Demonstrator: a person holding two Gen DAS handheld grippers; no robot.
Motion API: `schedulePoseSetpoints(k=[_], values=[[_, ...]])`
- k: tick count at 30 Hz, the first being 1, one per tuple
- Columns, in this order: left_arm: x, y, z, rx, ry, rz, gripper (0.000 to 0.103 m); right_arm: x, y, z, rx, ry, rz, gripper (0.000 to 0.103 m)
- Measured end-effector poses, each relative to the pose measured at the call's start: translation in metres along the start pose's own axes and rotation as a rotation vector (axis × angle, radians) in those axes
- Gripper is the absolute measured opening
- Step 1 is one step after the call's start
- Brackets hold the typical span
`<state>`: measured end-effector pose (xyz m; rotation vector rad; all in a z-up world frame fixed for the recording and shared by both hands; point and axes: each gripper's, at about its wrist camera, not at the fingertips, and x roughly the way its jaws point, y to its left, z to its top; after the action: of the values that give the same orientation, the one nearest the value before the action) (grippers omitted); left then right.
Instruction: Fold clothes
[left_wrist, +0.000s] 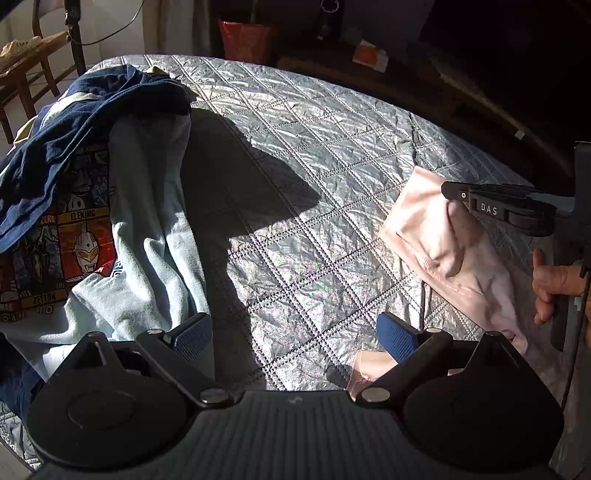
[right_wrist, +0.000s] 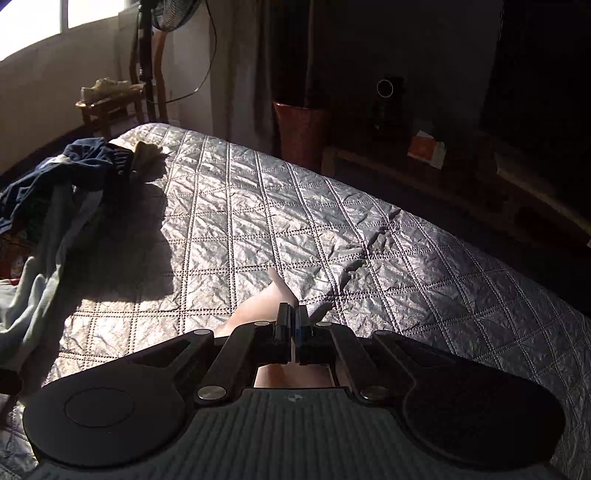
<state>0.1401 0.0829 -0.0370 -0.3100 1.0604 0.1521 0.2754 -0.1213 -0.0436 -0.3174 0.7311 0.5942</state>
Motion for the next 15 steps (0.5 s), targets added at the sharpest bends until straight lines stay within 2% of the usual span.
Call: schedulePoseSetpoints(k=[2, 5, 9, 12, 15], values=[[-0.002, 0.003, 0.001, -0.014, -0.006, 0.0, 0.095, -0.026, 0.01, 0.0, -0.03, -0.046, -0.066, 0.002], [-0.004, 0.004, 0.003, -0.014, -0.021, 0.014, 0.095, -0.077, 0.039, -0.014, -0.046, -0.14, -0.109, 0.002], [-0.008, 0.007, 0.005, -0.027, -0.036, 0.022, 0.095, -0.131, 0.095, -0.059, -0.03, -0.183, -0.15, 0.002], [-0.01, 0.005, 0.005, -0.024, -0.041, 0.018, 0.095, -0.138, 0.133, -0.098, 0.023, -0.134, -0.169, 0.002], [-0.01, -0.001, 0.002, -0.005, -0.04, 0.016, 0.095, -0.109, 0.158, -0.135, 0.078, 0.01, -0.156, 0.003]])
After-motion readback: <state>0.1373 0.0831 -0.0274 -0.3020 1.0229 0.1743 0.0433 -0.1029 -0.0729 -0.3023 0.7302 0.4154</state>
